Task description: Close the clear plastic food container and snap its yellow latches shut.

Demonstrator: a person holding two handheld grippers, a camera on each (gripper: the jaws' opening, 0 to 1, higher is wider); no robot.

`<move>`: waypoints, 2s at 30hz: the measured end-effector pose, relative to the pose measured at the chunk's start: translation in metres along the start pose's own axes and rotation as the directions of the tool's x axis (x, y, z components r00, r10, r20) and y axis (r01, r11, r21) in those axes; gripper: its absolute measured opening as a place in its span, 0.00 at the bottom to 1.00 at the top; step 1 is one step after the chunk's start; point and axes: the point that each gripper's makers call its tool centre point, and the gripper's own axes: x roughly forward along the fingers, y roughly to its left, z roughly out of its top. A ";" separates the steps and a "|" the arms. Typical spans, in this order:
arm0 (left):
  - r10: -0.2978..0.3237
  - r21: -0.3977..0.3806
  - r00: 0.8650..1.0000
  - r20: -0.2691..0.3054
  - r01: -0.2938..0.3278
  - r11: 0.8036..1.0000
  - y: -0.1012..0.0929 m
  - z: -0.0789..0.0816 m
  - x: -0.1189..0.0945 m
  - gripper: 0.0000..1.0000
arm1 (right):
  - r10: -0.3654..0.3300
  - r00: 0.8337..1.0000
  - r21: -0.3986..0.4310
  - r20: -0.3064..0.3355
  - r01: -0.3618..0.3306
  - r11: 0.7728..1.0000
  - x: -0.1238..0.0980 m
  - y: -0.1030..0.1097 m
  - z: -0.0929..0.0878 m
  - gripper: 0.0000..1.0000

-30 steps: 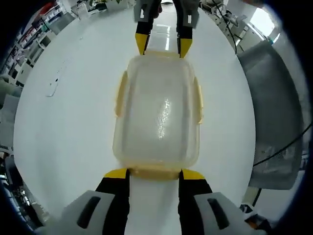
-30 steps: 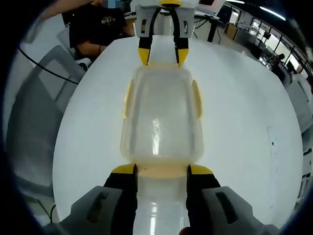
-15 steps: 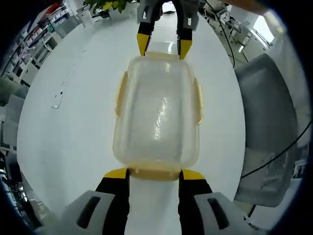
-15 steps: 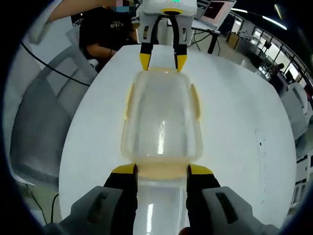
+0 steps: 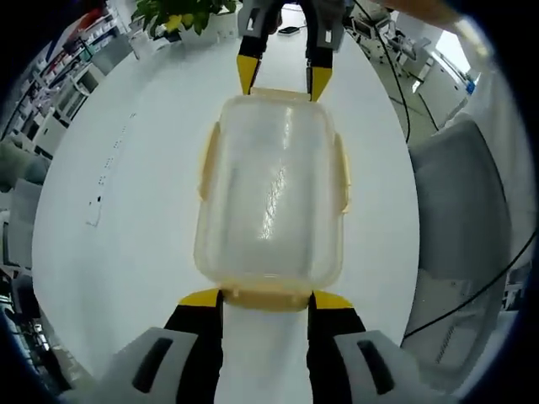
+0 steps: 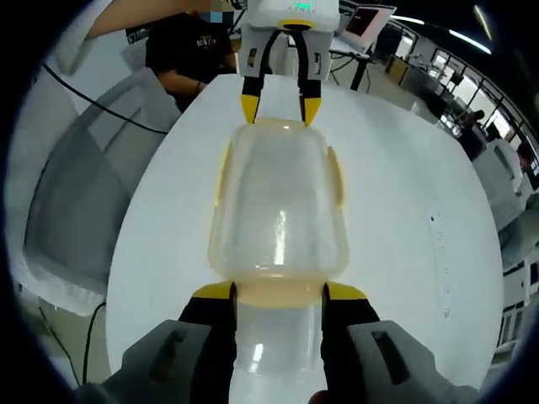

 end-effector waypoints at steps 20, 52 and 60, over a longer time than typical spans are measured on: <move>-0.041 0.046 0.999 -0.030 0.043 0.998 0.000 0.091 0.035 0.32 | -0.008 1.000 0.056 0.002 0.008 0.998 -0.037 0.000 -0.087 0.35; -0.052 0.049 0.993 -0.102 0.057 0.997 -0.005 0.101 0.054 0.33 | -0.010 0.999 0.050 -0.043 0.012 0.999 -0.029 0.003 -0.110 0.36; -0.060 0.062 0.993 -0.105 0.067 0.996 -0.008 0.102 0.059 0.33 | -0.003 0.999 0.057 -0.043 0.005 0.998 -0.030 0.007 -0.112 0.36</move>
